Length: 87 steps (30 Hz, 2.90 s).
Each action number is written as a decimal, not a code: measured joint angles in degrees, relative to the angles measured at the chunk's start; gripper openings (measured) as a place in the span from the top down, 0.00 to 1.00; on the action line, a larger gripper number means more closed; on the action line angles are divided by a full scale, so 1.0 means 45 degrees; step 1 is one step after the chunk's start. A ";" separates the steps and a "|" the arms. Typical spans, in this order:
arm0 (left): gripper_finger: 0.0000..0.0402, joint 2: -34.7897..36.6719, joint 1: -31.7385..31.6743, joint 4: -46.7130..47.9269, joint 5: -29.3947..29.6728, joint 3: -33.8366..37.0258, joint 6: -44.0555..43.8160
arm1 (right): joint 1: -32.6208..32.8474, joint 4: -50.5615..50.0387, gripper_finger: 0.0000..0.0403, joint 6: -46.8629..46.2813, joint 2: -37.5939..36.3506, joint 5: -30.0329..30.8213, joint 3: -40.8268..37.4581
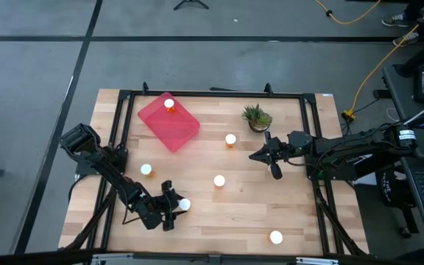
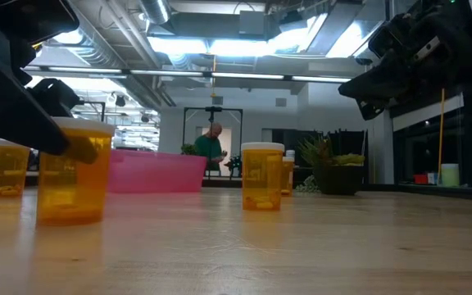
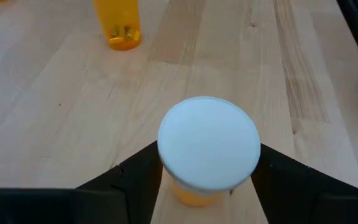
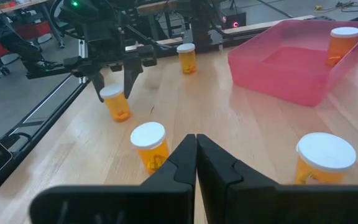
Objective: Pick and place pill bottles into a basket
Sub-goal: Put the orange pill bottle into the red container
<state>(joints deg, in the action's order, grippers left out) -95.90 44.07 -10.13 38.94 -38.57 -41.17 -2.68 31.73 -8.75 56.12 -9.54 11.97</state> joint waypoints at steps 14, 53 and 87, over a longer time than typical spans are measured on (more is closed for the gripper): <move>0.49 0.0044 0.0000 0.0014 -0.0005 0.0000 0.0069 | 0.0000 -0.0068 0.96 -0.0001 0.0000 0.0000 -0.0001; 0.49 0.5848 -0.2525 0.4668 0.2987 -0.0155 0.2429 | 0.0010 -0.0083 0.96 -0.0049 0.0000 -0.0010 -0.0005; 0.49 0.5843 -0.9828 0.5615 0.1296 -0.0155 0.4230 | 0.0000 -0.0071 0.96 0.0067 0.0003 0.0044 -0.0005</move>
<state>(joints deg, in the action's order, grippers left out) -69.60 -0.15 15.14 44.77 -39.27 -22.13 -2.68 31.41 -8.45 56.13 -9.34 11.94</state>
